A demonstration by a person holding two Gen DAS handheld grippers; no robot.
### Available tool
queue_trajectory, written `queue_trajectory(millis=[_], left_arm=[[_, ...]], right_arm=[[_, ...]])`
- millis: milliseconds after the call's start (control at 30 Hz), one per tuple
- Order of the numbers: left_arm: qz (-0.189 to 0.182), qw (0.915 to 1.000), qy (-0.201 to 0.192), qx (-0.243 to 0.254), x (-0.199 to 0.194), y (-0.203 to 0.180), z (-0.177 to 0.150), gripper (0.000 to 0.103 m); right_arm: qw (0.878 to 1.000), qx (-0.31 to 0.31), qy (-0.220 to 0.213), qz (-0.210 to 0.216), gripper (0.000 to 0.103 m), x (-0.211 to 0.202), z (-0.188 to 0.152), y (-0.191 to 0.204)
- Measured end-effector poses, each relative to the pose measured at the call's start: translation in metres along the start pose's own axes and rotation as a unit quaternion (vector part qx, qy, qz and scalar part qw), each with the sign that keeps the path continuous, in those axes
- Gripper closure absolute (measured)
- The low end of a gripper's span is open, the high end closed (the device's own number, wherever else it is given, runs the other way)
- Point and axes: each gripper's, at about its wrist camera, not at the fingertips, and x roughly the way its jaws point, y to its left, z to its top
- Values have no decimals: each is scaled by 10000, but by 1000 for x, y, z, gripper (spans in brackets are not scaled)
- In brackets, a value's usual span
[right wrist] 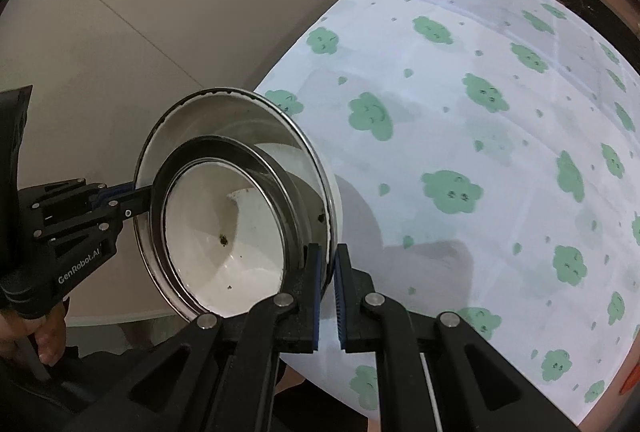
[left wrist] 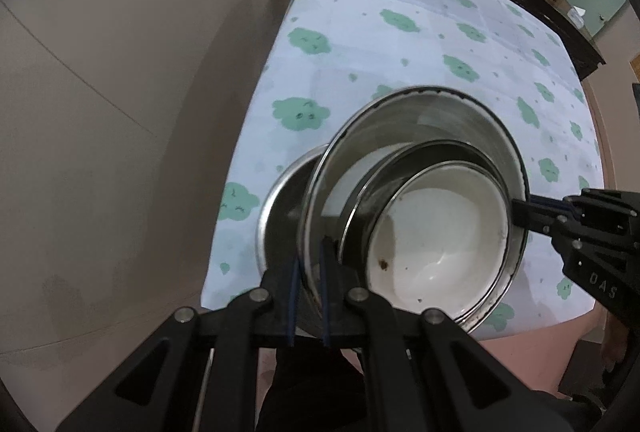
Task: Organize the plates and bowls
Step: 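Carry the stacked bowls with both tools and lower them onto the cloth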
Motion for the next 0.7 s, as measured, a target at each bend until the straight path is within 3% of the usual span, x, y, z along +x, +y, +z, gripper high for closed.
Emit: queue_trajectory(millis=[433,700], left_arm=[[-21,9984,552,122,55,25,2,99],[-100,9981,493,355,59,24,9,99]], right_arm=[[9987,-8,495,-77,95,43,10,20],[9983,101,551,-152,95,48,8,20]])
